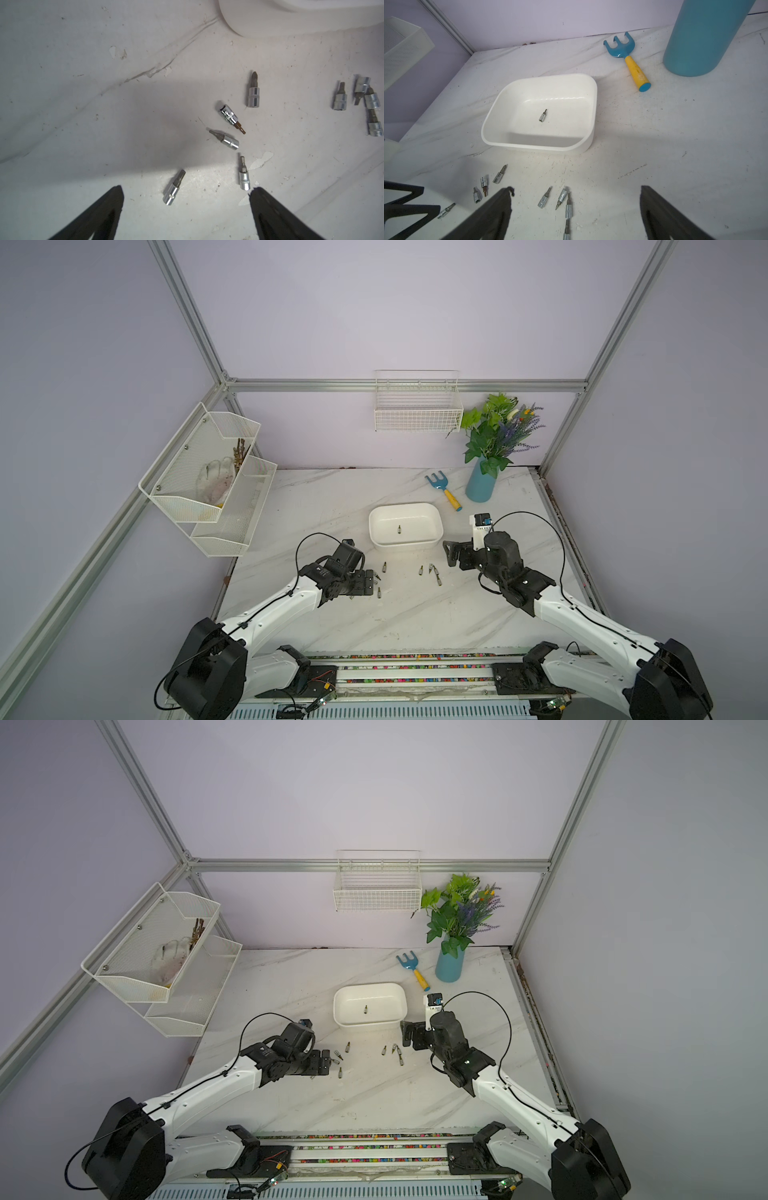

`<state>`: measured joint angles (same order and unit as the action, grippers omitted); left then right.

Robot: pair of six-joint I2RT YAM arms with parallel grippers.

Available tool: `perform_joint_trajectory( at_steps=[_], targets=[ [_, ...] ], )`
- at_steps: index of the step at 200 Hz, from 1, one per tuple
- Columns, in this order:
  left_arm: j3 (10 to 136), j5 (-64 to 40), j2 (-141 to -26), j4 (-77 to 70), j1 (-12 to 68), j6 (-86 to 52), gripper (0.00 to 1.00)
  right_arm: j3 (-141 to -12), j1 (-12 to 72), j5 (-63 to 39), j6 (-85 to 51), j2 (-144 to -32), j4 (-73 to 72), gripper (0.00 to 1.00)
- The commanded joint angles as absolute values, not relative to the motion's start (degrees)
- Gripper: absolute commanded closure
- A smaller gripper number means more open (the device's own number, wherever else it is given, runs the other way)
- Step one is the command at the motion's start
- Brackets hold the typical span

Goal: Put the bit on the desktop into the storage box
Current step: Pick up the screwdriver bit from the center of the board.

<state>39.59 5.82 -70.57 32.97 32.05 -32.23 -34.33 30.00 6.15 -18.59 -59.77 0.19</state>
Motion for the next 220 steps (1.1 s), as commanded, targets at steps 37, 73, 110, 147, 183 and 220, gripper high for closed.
perform_joint_trajectory(
  at_steps=[37, 73, 110, 147, 183, 220],
  targets=[
    [38.7, 5.69, -72.12, 33.91, 32.52, -34.02, 0.14, -31.35, 30.09, 12.09, -19.95, -55.56, -6.57, 0.0],
    [38.56, 4.93, -74.29, 33.93, 32.52, -34.36, 0.32, -30.57, 30.08, 12.74, -19.78, -54.88, -7.36, 0.0],
    [37.88, 5.53, -75.45, 34.01, 32.59, -34.87, 0.43, -30.24, 30.07, 13.14, -19.69, -54.75, -7.56, 0.0],
    [37.57, 6.02, -76.52, 34.28, 32.53, -34.76, 0.5, -29.71, 30.06, 13.71, -19.51, -53.9, -7.82, 0.0],
    [37.85, 6.81, -77.24, 34.1, 32.52, -34.53, 0.55, -29.1, 30.06, 13.62, -19.51, -53.6, -8.58, 0.0],
    [38.23, 7.51, -77.42, 34.09, 32.51, -34.09, 0.58, -28.79, 30.08, 13.53, -19.42, -53.61, -9.14, 0.0]
  ],
)
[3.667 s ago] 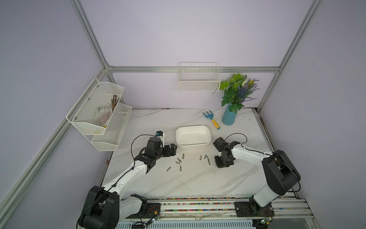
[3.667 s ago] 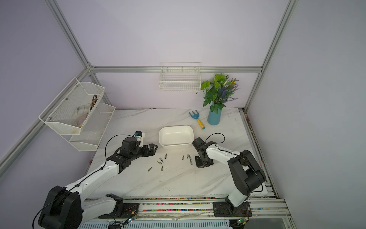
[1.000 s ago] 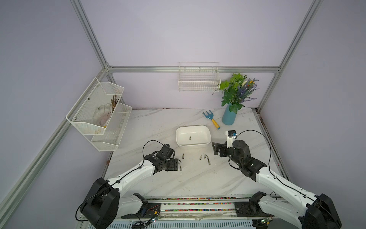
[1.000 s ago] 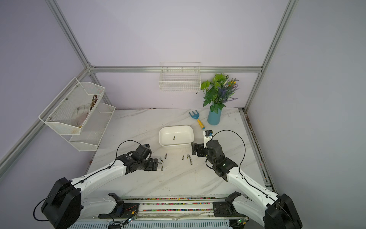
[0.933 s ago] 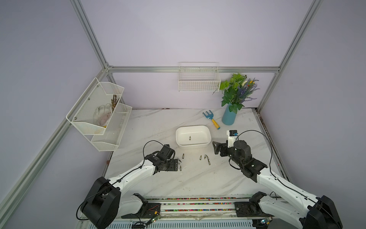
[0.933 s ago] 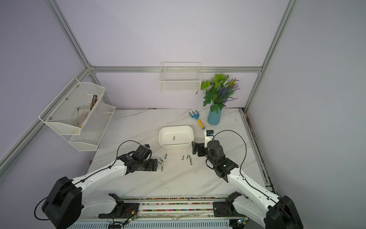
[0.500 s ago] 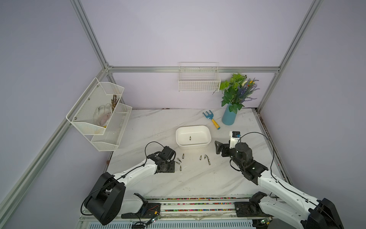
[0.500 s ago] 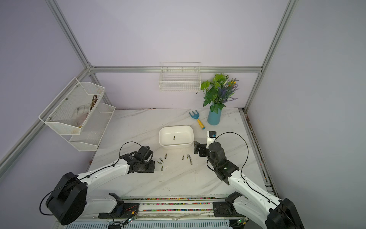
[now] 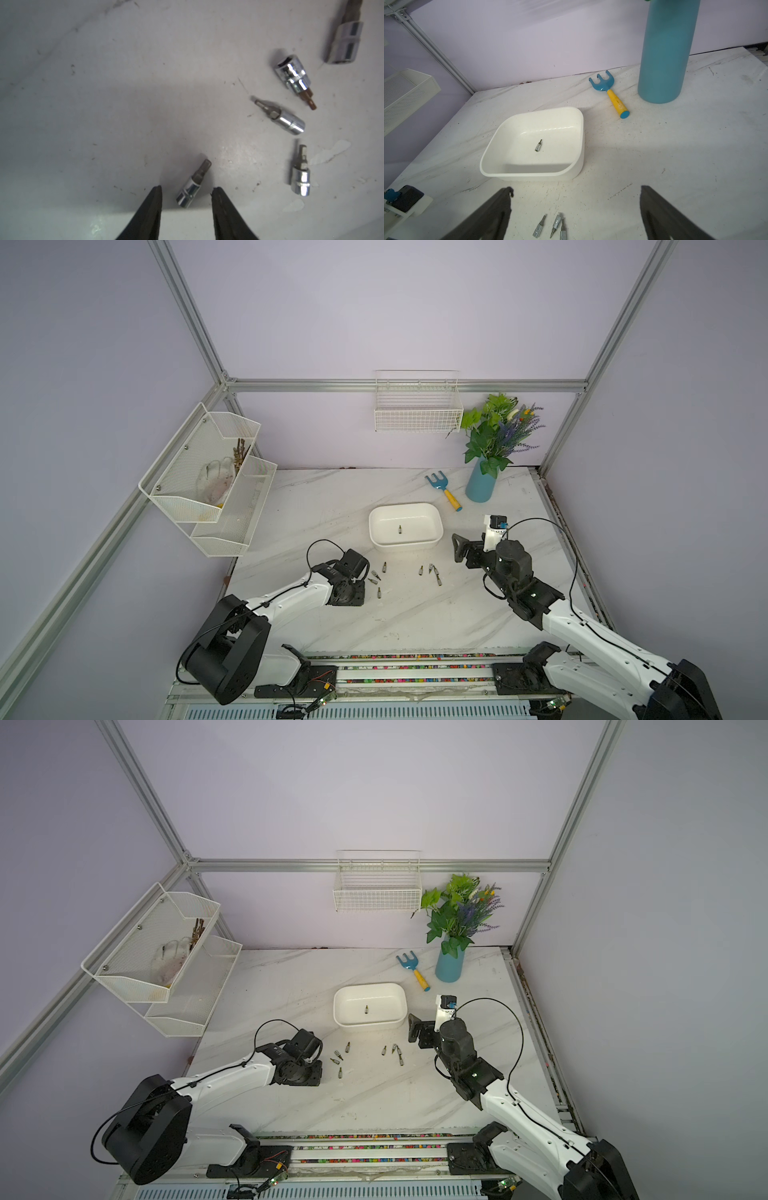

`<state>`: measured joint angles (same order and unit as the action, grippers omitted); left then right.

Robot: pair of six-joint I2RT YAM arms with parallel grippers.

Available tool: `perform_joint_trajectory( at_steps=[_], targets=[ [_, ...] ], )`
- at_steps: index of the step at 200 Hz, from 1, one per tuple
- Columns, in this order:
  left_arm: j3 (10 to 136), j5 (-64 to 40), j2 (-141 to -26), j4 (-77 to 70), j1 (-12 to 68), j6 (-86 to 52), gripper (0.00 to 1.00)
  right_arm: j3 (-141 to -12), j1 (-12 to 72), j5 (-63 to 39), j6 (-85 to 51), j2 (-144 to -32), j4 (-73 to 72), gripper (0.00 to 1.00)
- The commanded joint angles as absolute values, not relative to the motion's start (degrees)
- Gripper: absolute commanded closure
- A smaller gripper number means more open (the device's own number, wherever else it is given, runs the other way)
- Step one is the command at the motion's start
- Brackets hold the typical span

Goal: Put the bit on the desktop into the storage box
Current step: Pick up the screwdriver bit from the center of the board.

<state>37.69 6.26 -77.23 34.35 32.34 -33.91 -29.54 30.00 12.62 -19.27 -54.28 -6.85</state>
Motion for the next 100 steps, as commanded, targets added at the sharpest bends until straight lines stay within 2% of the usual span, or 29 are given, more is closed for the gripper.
perform_joint_trajectory(
  at_steps=[1, 100],
  targets=[
    [38.23, 7.54, -77.47, 34.05, 32.51, -34.1, 0.58, -28.76, 30.07, 13.49, -19.42, -53.61, -9.14, 0.0],
    [39.0, 6.24, -79.72, 33.66, 32.63, -33.2, 0.69, -27.7, 30.08, 13.93, -19.42, -52.36, -10.24, 0.0]
  ],
)
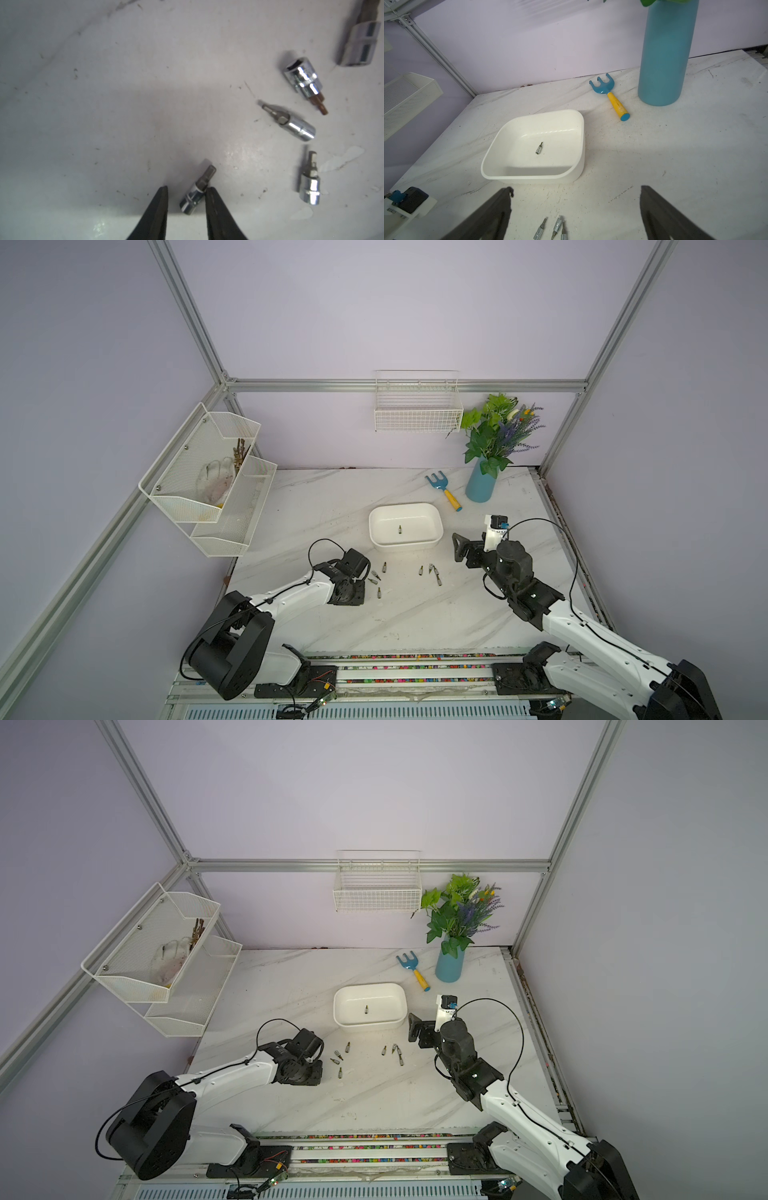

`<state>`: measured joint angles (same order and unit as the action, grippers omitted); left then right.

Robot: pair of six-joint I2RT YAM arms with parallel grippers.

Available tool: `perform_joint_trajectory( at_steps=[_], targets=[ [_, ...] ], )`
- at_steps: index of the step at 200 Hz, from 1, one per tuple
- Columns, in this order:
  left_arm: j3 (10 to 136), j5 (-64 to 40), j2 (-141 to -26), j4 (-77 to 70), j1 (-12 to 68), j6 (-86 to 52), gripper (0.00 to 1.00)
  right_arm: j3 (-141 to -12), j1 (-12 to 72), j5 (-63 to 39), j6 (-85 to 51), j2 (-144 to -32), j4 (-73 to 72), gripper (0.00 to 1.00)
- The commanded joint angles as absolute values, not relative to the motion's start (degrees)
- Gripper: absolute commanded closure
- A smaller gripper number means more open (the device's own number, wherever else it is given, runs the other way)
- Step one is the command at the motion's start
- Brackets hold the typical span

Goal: Put the bit on the desktop into the storage box
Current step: Pick up the screwdriver bit from the center of the board.

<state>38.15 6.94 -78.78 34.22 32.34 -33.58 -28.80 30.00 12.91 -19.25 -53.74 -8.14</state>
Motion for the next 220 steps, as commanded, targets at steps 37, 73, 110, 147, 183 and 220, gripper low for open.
perform_joint_trajectory(
  at_steps=[37, 73, 110, 147, 183, 220],
  targets=[
    [39.02, 6.08, -80.23, 33.42, 32.74, -33.04, 0.75, -26.74, 30.08, 13.97, -19.42, -51.36, -11.31, 0.0],
    [39.2, 5.76, -80.45, 33.07, 32.84, -32.79, 0.79, -25.8, 30.11, 14.16, -19.51, -50.65, -12.47, 0.0],
    [39.42, 5.23, -82.6, 32.48, 32.94, -32.59, 0.85, -25.75, 30.06, 13.98, -19.51, -50.71, -12.74, 0.0],
    [39.37, 5.53, -81.5, 32.43, 32.94, -33.28, 0.86, -25.72, 30.07, 13.99, -19.42, -50.89, -12.83, 0.0],
    [40.61, 5.58, -76.58, 32.34, 32.87, -34.09, 0.86, -25.68, 30.07, 13.98, -19.42, -50.82, -12.83, 0.0],
    [45.54, 5.1, -74.58, 31.28, 32.87, -33.33, 0.86, -25.75, 30.06, 13.8, -19.52, -51.14, -12.92, 0.0]
  ],
)
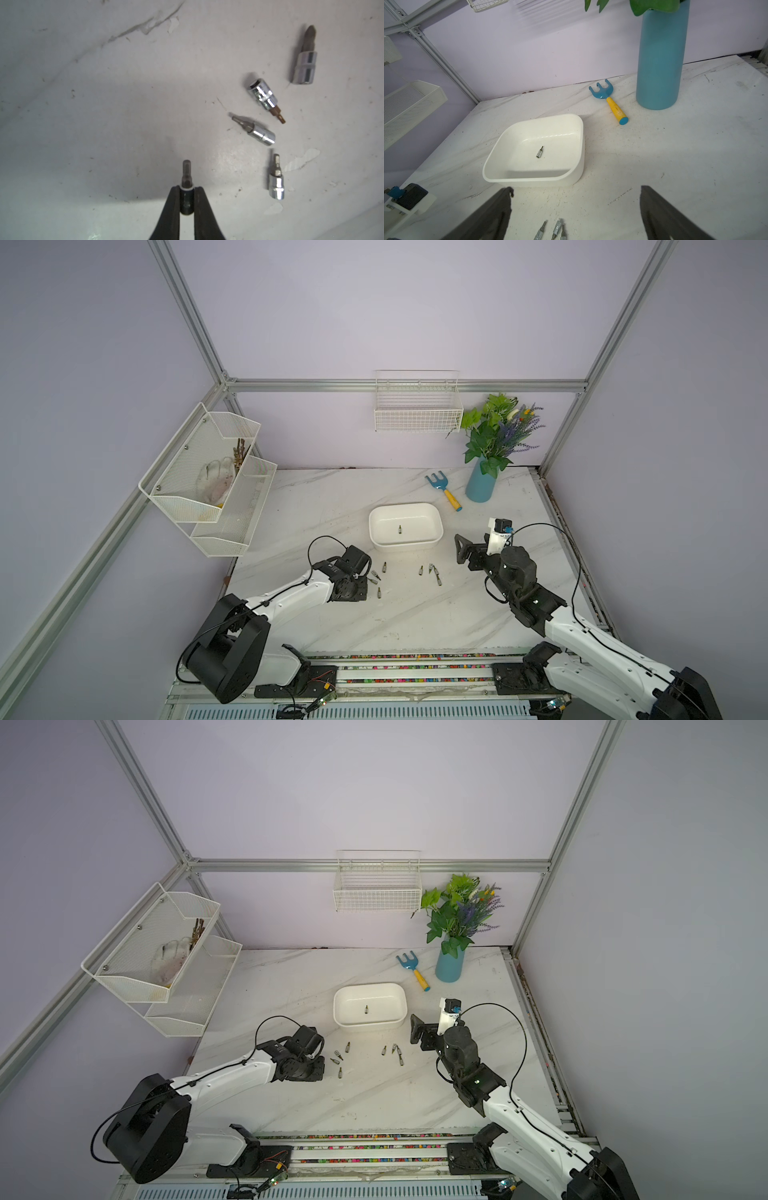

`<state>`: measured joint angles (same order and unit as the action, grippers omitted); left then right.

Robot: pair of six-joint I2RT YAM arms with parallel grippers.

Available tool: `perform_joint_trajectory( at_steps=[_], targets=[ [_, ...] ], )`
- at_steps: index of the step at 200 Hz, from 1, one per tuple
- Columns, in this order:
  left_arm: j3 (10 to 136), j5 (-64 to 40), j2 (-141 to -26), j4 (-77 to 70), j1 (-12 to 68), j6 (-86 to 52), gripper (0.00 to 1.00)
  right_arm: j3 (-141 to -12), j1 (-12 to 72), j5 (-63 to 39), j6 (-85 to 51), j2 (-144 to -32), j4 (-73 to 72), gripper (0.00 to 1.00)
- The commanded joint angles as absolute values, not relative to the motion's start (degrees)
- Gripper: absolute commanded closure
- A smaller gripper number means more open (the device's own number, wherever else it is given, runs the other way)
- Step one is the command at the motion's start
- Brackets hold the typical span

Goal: Put the bit on the desktop into the storage box
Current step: Pick up the screwdriver bit from the center of the board, then place the screwdriver bit in the storage box.

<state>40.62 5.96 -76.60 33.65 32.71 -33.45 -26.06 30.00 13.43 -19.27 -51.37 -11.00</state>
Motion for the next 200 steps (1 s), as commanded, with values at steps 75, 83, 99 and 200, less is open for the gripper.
perform_joint_trajectory(
  at_steps=[75, 83, 99, 200],
  targets=[
    [62.17, 1.96, -85.51, 22.81, 32.87, -29.02, 0.86, -26.19, 30.06, 13.45, -19.51, -52.61, -12.57, 0.01],
    [63.97, 1.45, -87.26, 21.77, 32.87, -28.66, 0.86, -26.28, 30.06, 13.49, -19.51, -52.8, -12.57, 0.0],
    [67.31, 1.34, -90.91, 19.82, 32.87, -28.05, 0.86, -26.48, 30.06, 13.34, -19.51, -53.32, -12.4, 0.01],
    [82.89, 1.32, -110.31, 16.41, 32.46, -24.92, 0.84, -30.55, 30.06, 10.51, -19.25, -59.34, -8.23, 0.01]
  ],
)
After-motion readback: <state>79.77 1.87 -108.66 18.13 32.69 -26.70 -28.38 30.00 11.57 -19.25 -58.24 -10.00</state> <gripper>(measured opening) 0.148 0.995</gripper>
